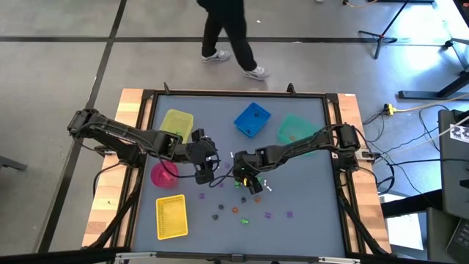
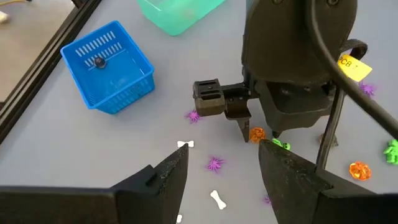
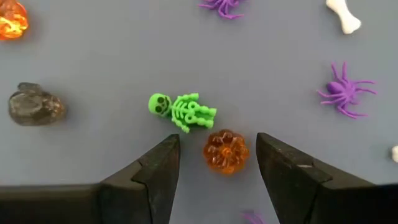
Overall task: Sort Halloween decoration
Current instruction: Put the orange pumpkin toy into the green bin
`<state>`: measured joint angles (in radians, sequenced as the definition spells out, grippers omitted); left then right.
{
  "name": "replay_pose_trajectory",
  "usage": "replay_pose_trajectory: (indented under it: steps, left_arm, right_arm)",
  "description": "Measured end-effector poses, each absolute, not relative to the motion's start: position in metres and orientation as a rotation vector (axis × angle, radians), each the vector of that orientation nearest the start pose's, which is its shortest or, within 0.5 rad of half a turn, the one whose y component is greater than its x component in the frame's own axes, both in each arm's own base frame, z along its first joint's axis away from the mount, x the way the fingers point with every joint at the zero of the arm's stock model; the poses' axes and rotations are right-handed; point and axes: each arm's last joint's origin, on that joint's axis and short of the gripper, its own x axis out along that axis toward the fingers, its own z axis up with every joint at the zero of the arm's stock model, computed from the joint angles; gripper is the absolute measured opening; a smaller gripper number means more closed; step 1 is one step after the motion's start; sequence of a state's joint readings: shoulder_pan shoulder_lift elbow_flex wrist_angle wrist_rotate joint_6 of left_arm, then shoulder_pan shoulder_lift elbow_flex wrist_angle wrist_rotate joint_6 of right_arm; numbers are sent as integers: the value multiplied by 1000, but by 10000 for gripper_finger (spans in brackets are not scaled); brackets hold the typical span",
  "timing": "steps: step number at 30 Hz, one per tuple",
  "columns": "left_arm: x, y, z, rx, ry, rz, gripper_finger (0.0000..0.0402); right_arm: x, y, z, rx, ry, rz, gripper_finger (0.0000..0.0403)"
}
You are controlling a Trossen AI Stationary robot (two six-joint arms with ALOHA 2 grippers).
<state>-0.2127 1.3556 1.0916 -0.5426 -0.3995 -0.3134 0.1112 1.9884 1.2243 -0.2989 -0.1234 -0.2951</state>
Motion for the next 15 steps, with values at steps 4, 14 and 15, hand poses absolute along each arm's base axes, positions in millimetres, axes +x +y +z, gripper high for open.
replay_pose_trajectory:
  steps: [4,14,15]
  left_arm:
    - [277,-48,287,-54,731,293,180]
    - [277,-48,287,-53,735,294,180]
    - [277,-48,287,-52,735,294,180]
  right_arm:
    - [390,47,131,-254,1038,372,193]
    - [389,48,130,-252,1042,376,117]
    - [389,47,130,-252,1042,376,112]
